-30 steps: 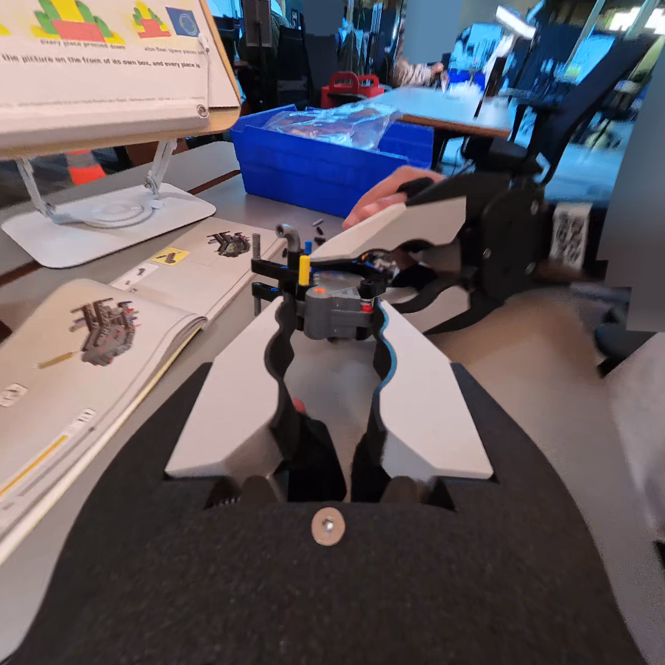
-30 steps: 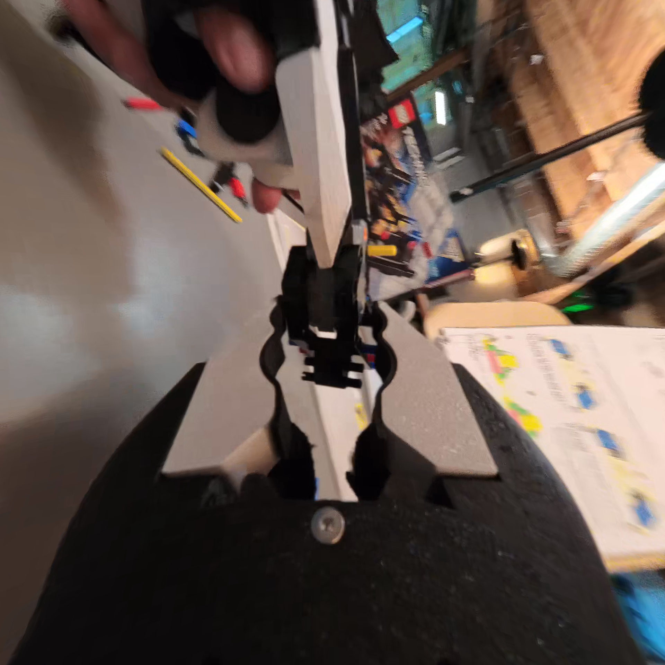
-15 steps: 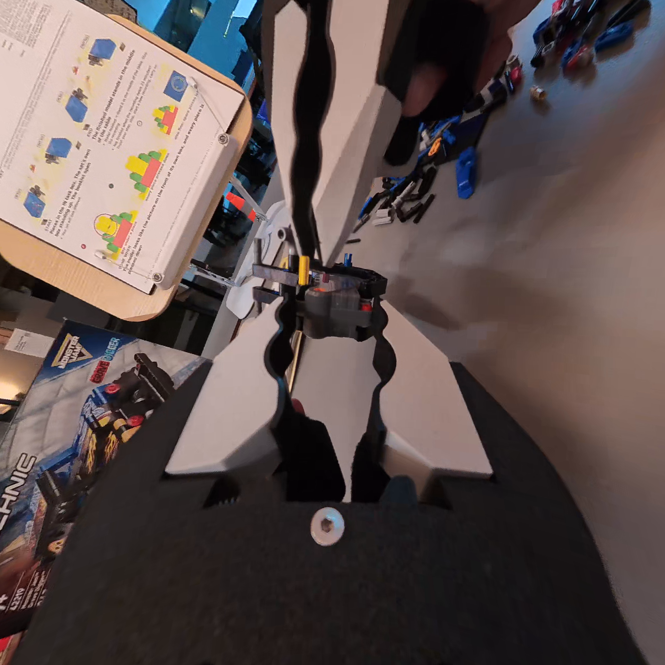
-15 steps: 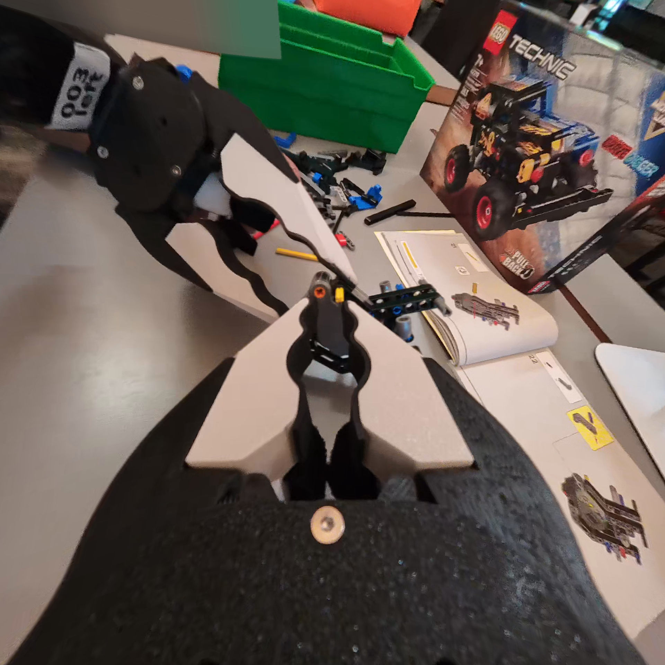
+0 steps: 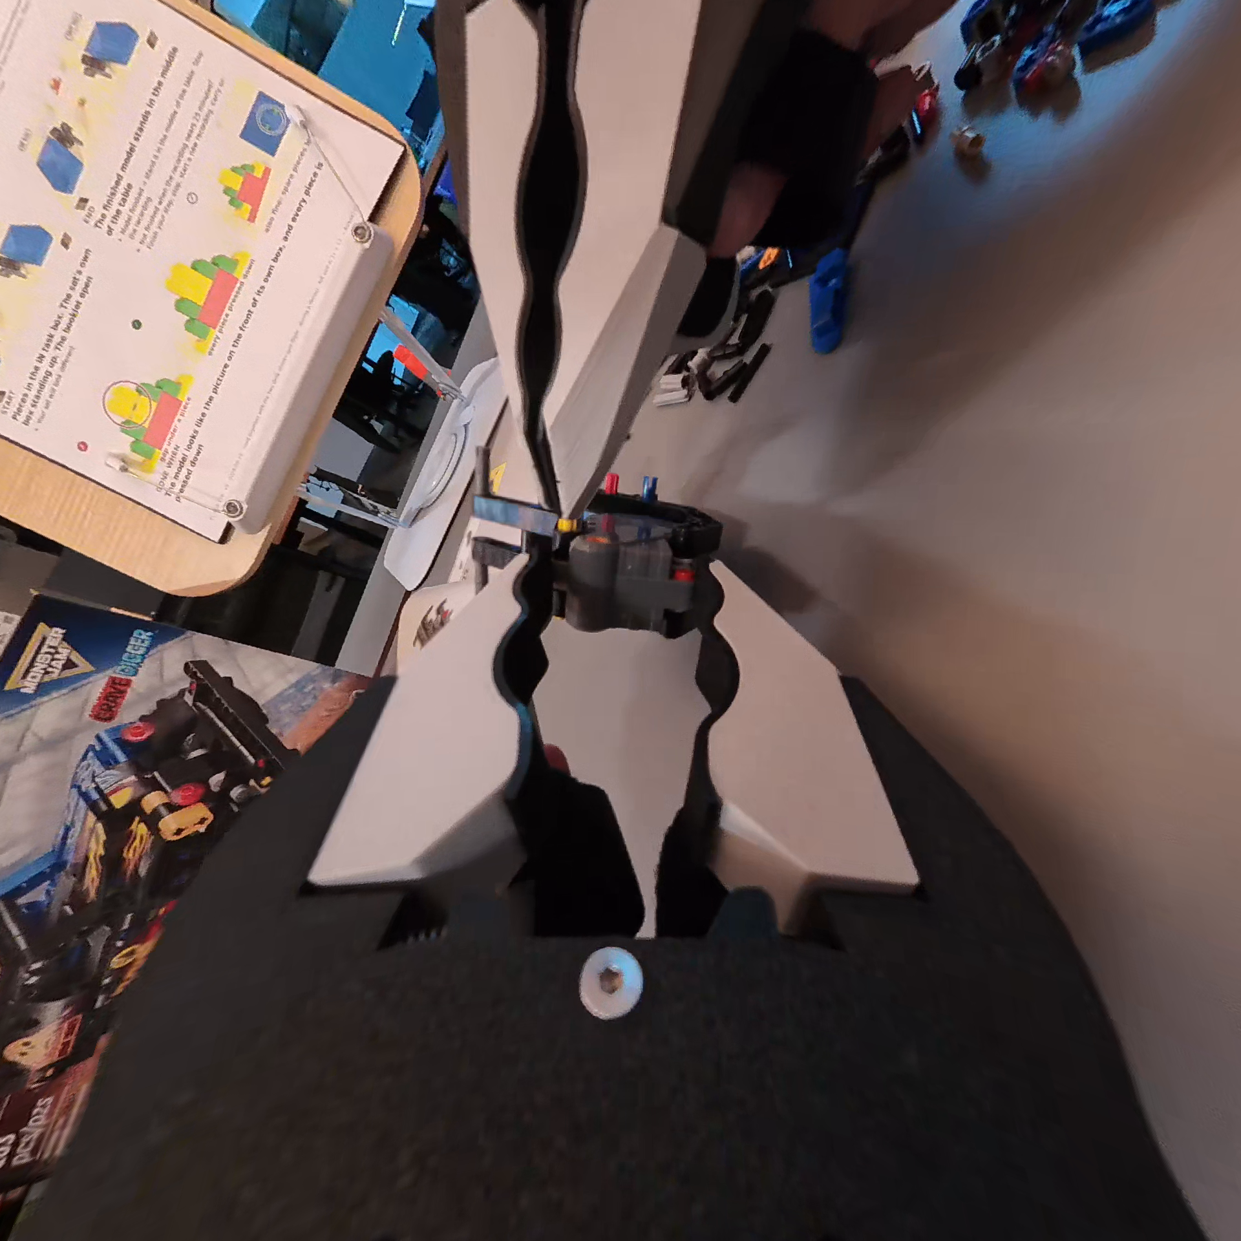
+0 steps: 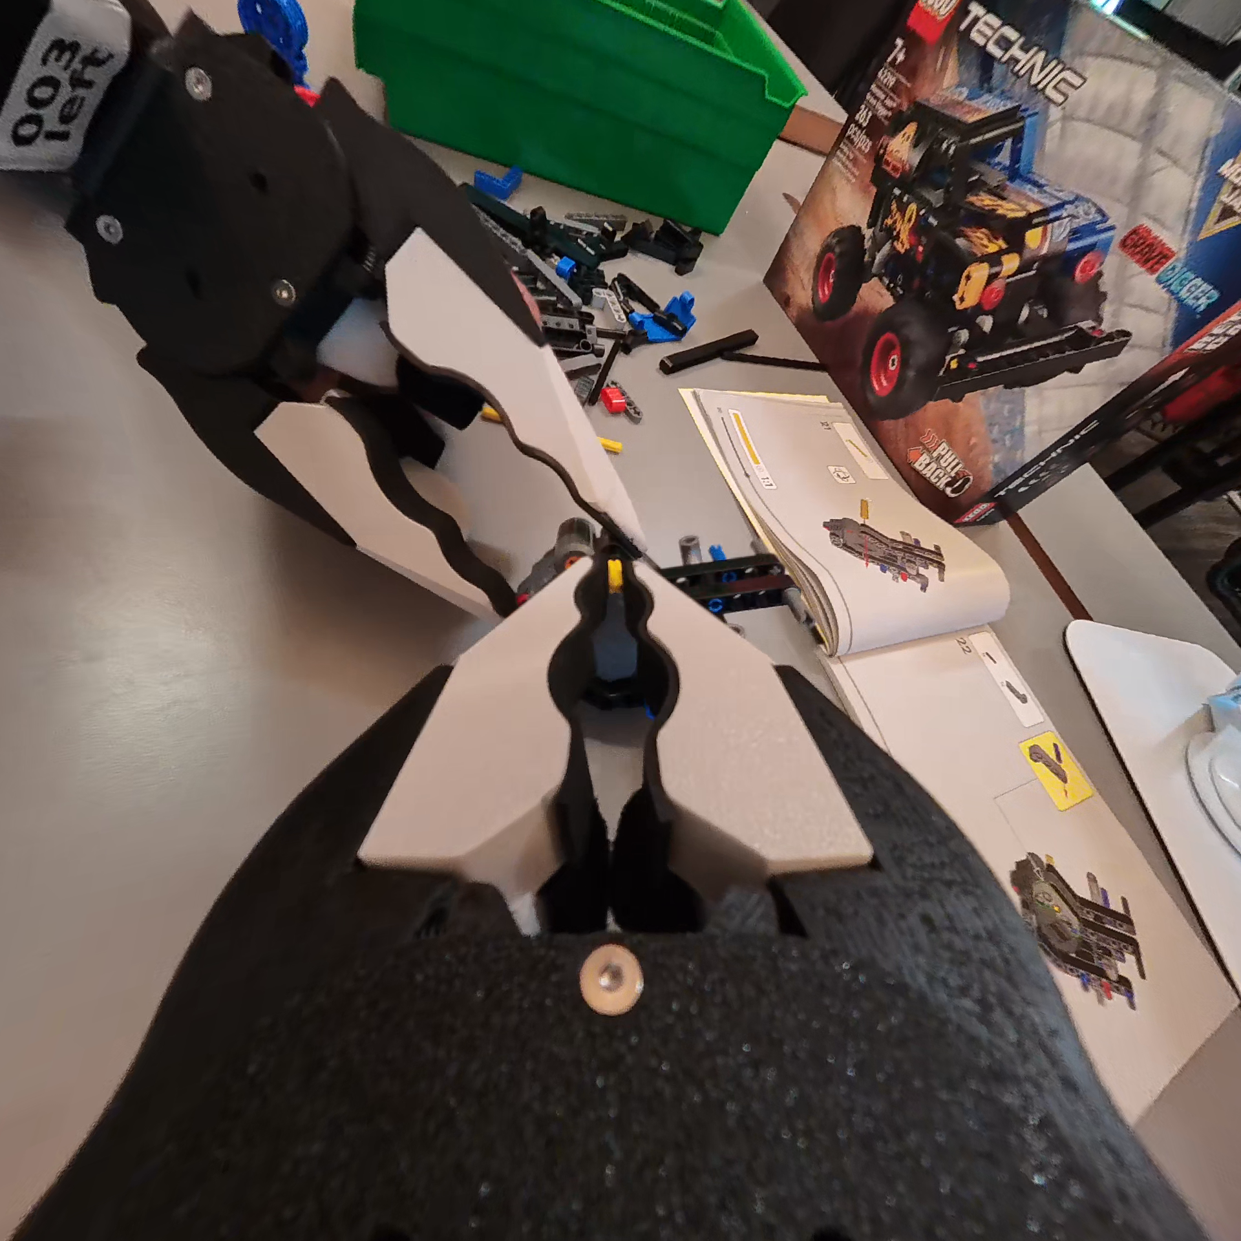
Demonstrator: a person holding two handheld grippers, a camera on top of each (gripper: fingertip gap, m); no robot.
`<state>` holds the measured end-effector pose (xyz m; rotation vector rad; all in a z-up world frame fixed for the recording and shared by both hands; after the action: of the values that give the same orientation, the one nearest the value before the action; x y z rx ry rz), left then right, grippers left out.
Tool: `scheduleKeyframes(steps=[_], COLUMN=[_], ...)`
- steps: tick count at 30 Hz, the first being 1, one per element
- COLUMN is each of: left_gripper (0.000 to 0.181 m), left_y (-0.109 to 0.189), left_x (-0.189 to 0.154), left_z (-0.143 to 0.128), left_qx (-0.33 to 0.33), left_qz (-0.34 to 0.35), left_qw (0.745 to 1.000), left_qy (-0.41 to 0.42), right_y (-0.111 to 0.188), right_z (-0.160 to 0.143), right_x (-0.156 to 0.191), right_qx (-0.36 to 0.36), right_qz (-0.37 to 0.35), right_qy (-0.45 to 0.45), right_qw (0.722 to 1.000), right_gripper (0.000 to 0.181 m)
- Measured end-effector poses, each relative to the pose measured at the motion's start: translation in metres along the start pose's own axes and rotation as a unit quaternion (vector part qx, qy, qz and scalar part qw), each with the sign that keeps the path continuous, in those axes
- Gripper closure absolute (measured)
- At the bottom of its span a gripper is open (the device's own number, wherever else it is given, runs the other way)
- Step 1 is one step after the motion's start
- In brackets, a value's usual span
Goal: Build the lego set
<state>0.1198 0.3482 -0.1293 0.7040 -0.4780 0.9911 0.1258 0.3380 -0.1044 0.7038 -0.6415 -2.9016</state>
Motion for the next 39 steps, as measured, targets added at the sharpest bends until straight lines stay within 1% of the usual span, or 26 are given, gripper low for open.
scheduleKeyframes(steps=[7,11,18,21,23,25,34,39], left_gripper=[0.140,0.140,0.141,0.141,0.141,0.141,0.141,0.142], left_y=[-0.0013,-0.0019,-0.0007,-0.0024,-0.0036,-0.0056,-0.0028,-0.0014], left_x=[-0.0020,-0.0023,-0.0027,-0.0004,0.0009,-0.0005,-0.0038,-0.0049], left_z=[-0.0015,-0.0025,-0.0019,-0.0016,-0.0018,-0.0054,-0.0019,-0.0013], left_qx=[-0.002,0.009,0.015,0.007,0.003,0.013,0.011,0.012], left_qz=[0.001,0.016,0.027,0.023,0.024,0.027,0.025,0.031], left_qw=[1.000,0.999,0.999,0.999,0.999,0.999,0.998,0.997], left_qy=[-0.001,-0.027,-0.042,-0.028,-0.024,-0.038,-0.050,-0.063], right_y=[-0.0022,-0.0035,-0.0053,-0.0034,-0.0018,-0.0011,0.0004,-0.0007], right_z=[-0.0049,-0.0060,-0.0042,-0.0040,-0.0037,-0.0053,-0.0050,-0.0046], right_x=[0.0026,0.0030,0.0041,0.0012,0.0004,0.0022,0.0043,0.0059], right_qx=[0.003,0.012,0.011,0.014,0.018,0.019,0.029,0.029], right_qz=[0.007,-0.006,0.002,0.006,0.002,-0.004,-0.002,0.004], right_qy=[0.004,0.015,-0.016,-0.045,-0.039,-0.028,-0.019,-0.028], right_qw=[1.000,1.000,1.000,0.999,0.999,0.999,0.999,0.999], right_gripper=[0.178,0.178,0.178,0.178,0.178,0.178,0.178,0.178])
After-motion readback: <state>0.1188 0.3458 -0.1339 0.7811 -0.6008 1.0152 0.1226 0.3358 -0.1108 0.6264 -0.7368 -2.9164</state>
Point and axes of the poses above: each gripper's, where its closed fingertips meet, y back along the fingers, z out of its top, x = y × z across the jaws, the point moved 1 cm from there along y, back along the fingers, and after that the axes turned 7 degrees about y, right-handed, at the moved point
